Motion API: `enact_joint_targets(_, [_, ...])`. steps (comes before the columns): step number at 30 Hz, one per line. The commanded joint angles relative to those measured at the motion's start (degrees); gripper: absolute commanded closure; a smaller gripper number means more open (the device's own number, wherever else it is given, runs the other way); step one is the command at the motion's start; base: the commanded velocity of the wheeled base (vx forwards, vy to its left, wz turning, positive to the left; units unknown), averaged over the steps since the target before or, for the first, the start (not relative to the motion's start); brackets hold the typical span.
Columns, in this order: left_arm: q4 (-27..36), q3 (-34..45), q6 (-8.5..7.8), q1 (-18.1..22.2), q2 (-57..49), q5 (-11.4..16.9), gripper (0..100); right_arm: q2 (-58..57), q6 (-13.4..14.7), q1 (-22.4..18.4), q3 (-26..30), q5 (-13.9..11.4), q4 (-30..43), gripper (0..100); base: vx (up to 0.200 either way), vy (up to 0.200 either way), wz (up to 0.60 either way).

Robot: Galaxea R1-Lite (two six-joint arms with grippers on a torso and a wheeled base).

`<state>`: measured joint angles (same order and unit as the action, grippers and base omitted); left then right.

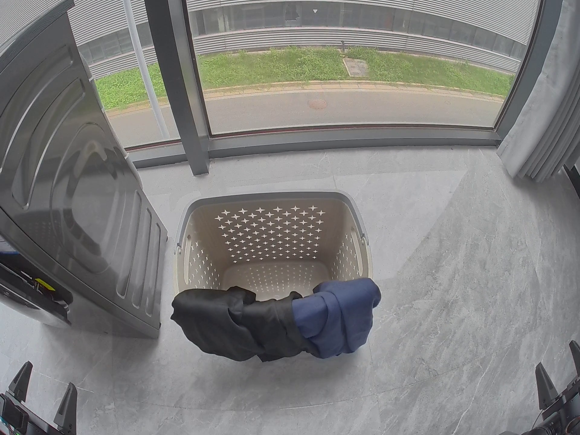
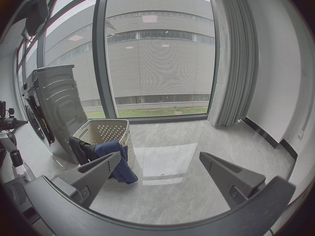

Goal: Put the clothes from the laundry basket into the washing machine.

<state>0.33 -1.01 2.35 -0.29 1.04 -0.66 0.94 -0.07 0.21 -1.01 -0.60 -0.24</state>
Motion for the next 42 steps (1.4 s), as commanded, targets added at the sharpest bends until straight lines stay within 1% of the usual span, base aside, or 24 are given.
enact_joint_targets(1, [0.02,0.84,0.02,0.03,-0.86,-0.04,0,-0.85,-0.01,0.06,1.01,-0.02,-0.02,0,-0.200,0.000,0.00])
enact_joint_targets(6, [0.02,0.84,0.02,0.03,-0.86,-0.04,0,-0.85,-0.01,0.06,1.01,-0.02,-0.02,0,-0.200,0.000,0.00])
enact_joint_targets(18, [0.02,0.84,0.02,0.03,-0.86,0.04,0,-0.85,-0.10,0.06,1.01,-0.11,-0.02,0,0.000,0.000,0.00])
enact_joint_targets(42, [-0.07,0.84,-0.07,0.03,-0.86,0.04,0,-0.85,-0.01,0.06,1.01,0.07,-0.02,0,0.000,0.200,0.00])
